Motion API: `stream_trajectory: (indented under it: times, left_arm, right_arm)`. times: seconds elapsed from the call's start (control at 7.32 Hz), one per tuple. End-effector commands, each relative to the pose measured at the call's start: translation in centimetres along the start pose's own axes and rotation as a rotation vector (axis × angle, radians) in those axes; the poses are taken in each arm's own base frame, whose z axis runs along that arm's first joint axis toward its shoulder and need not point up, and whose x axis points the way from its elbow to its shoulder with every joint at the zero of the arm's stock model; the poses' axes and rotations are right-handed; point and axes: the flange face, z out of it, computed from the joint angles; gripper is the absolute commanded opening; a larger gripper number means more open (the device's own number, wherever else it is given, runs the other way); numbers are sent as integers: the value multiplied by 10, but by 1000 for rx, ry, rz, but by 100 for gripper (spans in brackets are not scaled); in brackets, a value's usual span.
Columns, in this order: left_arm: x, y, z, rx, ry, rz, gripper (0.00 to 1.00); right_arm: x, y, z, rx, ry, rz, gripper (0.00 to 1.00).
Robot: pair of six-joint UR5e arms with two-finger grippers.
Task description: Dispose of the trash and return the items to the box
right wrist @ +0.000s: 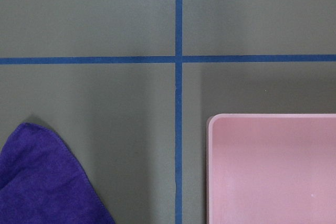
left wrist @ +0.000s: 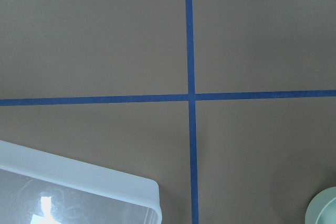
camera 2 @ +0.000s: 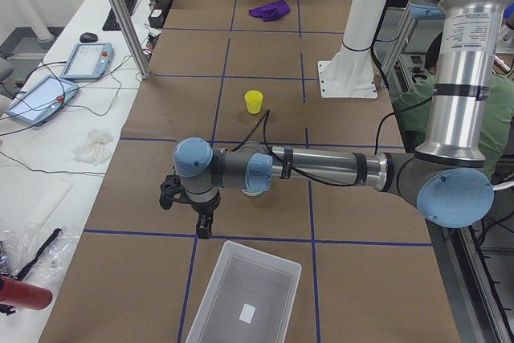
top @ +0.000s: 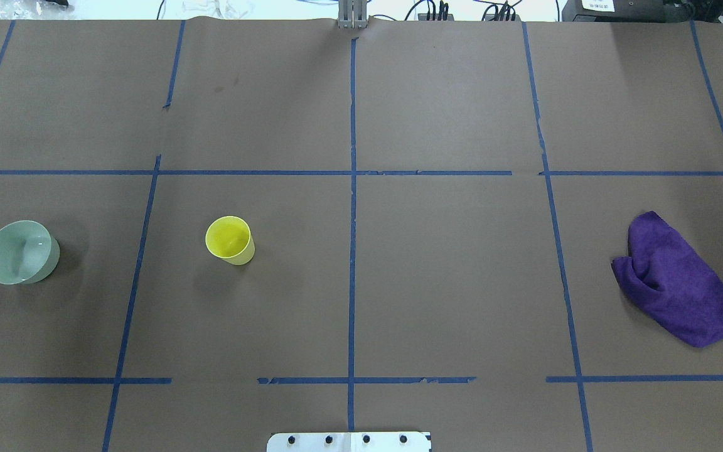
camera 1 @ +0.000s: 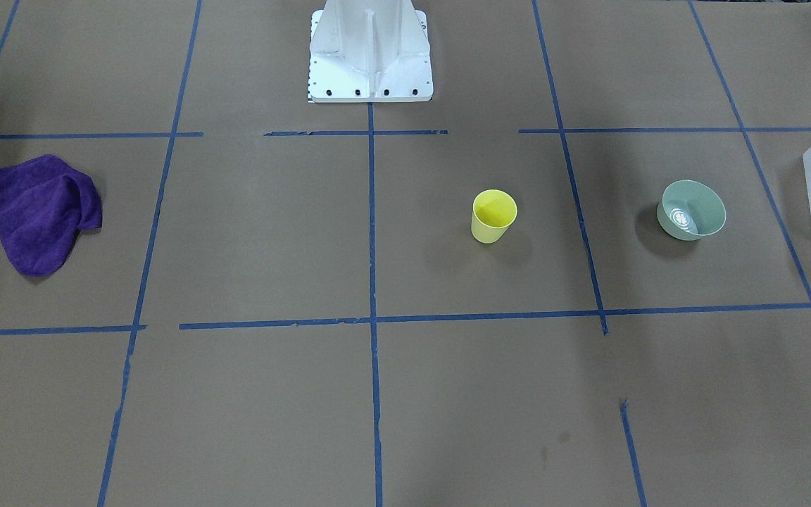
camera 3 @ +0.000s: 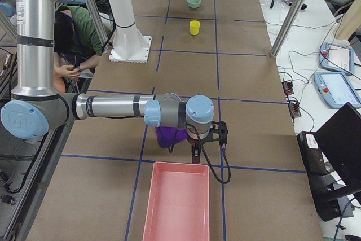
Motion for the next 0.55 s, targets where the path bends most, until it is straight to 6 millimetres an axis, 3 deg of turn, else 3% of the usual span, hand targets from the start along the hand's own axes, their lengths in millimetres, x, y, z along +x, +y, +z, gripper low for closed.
stream_trajectory:
  times: [0.0, 0.27, 0.41]
  left_arm:
    - [0, 0, 0, 0, 0, 0, 100]
    - [12, -5, -10, 21, 5, 18, 100]
    - [43, -10, -32, 64, 11, 66, 100]
  right_arm:
    - [-5, -3, -5, 12, 0, -11, 100]
    - [-5, -4, -4, 15, 0, -10, 100]
    - [-6, -4, -6, 18, -2, -12, 100]
